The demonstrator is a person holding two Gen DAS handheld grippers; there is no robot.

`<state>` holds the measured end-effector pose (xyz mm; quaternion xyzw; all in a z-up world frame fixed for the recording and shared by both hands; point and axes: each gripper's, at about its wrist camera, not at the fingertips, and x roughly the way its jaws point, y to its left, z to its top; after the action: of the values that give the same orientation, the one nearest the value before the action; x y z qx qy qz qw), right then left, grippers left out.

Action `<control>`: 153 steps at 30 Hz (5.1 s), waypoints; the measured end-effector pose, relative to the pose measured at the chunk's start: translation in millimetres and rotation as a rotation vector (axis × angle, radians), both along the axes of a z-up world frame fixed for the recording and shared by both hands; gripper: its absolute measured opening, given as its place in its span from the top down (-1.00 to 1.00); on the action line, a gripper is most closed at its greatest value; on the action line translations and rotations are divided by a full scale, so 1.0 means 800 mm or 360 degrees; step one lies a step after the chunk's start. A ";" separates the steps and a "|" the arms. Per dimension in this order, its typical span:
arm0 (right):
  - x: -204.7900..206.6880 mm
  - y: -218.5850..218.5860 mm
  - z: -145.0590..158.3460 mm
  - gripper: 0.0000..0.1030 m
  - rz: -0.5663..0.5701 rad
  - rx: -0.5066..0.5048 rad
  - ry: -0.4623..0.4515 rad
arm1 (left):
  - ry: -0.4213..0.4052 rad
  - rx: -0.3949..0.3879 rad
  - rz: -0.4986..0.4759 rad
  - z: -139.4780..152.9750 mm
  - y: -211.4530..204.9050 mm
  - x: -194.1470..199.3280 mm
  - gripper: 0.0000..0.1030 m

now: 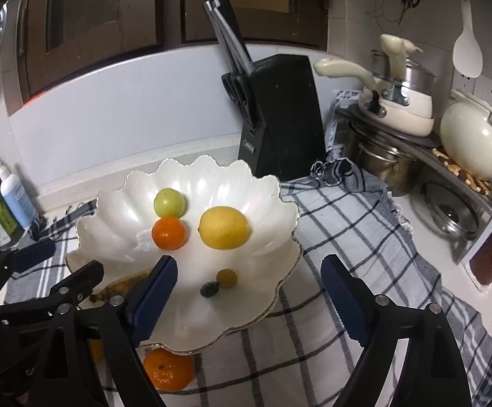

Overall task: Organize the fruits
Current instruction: 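Open the left tool to drop the banana while the right tool releases the berry into the bowl, then withdraw both open tools from the bowl toward the remaining fruits, then close the right tool on the dark plum, then close the left tool on the red date while the right tool holds the plum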

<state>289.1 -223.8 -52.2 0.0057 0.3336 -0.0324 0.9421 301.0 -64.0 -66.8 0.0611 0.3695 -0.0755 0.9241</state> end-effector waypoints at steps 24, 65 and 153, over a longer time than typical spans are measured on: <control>-0.055 0.027 0.052 -0.84 -0.0031 -0.0035 -0.0107 | -0.0184 0.0027 0.0151 0.059 0.044 -0.065 -0.95; -0.125 0.064 0.011 -0.84 0.0058 -0.0195 -0.0071 | -0.0138 0.0071 0.0224 0.008 0.076 -0.142 -1.00; -0.185 -0.034 -0.093 0.48 -0.0024 0.0038 0.0142 | 0.0180 -0.0068 -0.0178 -0.117 -0.039 -0.180 -0.25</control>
<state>141.1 -250.7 -126.5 0.0179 0.3757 -0.0357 0.9259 156.8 -95.2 -160.2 0.0576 0.4155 -0.1383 0.8972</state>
